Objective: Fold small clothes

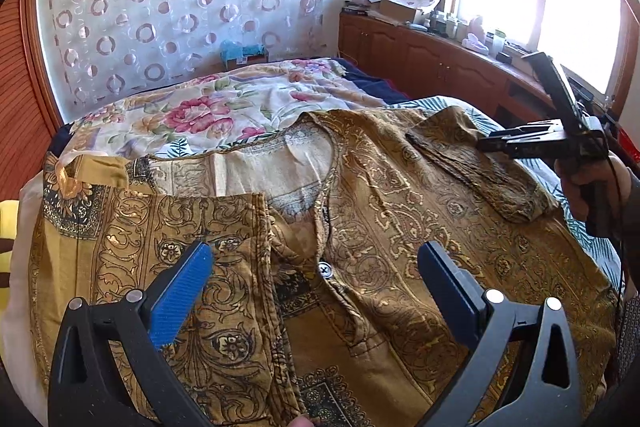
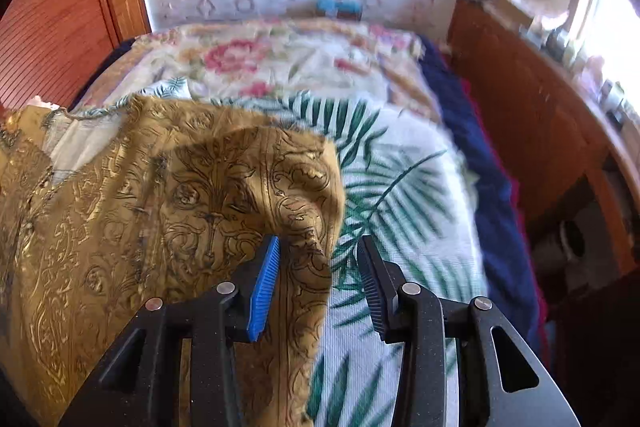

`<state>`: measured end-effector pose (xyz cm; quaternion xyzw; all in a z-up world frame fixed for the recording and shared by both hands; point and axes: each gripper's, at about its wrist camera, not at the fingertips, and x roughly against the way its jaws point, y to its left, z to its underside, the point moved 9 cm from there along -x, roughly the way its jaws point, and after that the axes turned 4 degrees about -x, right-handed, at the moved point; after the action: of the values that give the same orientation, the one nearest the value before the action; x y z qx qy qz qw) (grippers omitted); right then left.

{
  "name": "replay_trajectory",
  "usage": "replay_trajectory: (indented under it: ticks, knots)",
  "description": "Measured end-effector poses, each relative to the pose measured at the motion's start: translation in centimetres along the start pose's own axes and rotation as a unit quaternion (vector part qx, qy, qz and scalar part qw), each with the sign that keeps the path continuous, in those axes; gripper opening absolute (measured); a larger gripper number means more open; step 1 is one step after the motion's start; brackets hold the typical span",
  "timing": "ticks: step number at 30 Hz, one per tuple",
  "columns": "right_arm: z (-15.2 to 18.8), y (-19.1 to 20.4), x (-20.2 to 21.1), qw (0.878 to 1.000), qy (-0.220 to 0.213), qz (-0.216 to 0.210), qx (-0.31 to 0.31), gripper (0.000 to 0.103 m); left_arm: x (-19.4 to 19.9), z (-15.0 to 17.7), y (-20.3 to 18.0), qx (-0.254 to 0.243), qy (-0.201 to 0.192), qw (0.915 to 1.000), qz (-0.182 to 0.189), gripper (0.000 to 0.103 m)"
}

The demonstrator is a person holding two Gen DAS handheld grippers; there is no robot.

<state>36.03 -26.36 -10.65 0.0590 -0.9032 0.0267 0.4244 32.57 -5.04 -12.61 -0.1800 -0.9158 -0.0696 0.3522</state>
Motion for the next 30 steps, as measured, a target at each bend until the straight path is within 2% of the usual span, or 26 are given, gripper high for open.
replay_trajectory:
  ticks: [3, 5, 9, 15, 19, 23, 27, 30]
  knots:
    - [-0.9, 1.6, -1.1, 1.000, -0.003, -0.020, 0.003, 0.042, -0.1, 0.1, 0.6, 0.011, 0.005, 0.9999, -0.007, 0.103]
    - [-1.0, 2.3, -1.4, 1.000, -0.008, -0.021, 0.020, 0.047, 0.0, 0.0, 1.0, 0.018, 0.008, 0.9998, -0.009, 0.103]
    - [-0.8, 1.8, -1.6, 0.999, -0.031, -0.029, 0.024, 0.051, 1.5, -0.3, 2.7, 0.036, -0.002, 0.9992, -0.014, 0.103]
    - [0.0, 1.4, -0.6, 0.999, -0.036, -0.026, 0.027, 0.054, 4.3, -0.3, 8.3, 0.064, -0.002, 0.9958, -0.065, 0.102]
    - [0.2, 1.4, 0.3, 0.999, -0.035, -0.026, 0.024, 0.055, 5.5, -0.4, 11.5, 0.066, 0.002, 0.9935, -0.092, 0.094]
    - [0.2, 1.3, 0.6, 0.999, -0.037, -0.023, 0.024, 0.055, 4.8, -0.6, 13.9, 0.074, 0.018, 0.9928, -0.092, 0.072]
    - [0.2, 1.4, 0.5, 0.999, -0.037, -0.022, 0.024, 0.056, 3.1, -0.9, 16.0, 0.058, 0.037, 0.9894, -0.128, 0.052]
    - [0.2, 1.4, 0.5, 0.999, -0.037, -0.022, 0.024, 0.056, 1.1, -0.4, 17.6, 0.060, 0.062, 0.9861, -0.142, 0.050]
